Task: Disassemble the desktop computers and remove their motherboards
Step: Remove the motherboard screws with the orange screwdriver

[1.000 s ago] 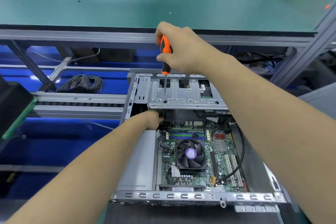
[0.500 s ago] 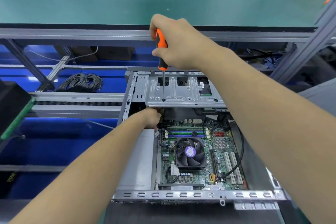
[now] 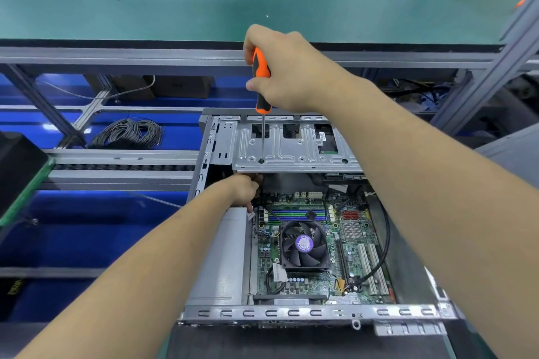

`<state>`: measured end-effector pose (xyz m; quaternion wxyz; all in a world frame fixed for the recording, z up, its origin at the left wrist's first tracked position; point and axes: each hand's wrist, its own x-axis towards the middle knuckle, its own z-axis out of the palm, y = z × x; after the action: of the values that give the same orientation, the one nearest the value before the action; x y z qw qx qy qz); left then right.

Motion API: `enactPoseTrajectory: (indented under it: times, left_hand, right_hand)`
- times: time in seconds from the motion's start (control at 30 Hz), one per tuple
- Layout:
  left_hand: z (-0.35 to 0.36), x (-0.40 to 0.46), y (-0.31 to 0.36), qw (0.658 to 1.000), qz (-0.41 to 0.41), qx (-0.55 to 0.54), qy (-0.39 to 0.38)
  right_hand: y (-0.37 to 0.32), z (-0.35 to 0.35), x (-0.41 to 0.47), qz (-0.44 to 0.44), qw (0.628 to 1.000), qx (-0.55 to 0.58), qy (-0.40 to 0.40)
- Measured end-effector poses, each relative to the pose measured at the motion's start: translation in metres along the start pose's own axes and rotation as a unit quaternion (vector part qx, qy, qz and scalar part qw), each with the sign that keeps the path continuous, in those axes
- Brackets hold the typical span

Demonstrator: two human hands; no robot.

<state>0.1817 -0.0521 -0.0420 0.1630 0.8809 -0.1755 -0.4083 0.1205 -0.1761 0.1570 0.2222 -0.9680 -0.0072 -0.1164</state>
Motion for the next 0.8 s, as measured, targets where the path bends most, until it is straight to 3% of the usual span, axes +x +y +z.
enactPoseTrajectory:
  times: [0.8]
  left_hand:
    - [0.0,0.0029,0.0018,0.999,0.008,-0.031,0.003]
  right_hand:
    - [-0.0027,-0.0003,-0.0029,-0.002,1.0,-0.004,0.005]
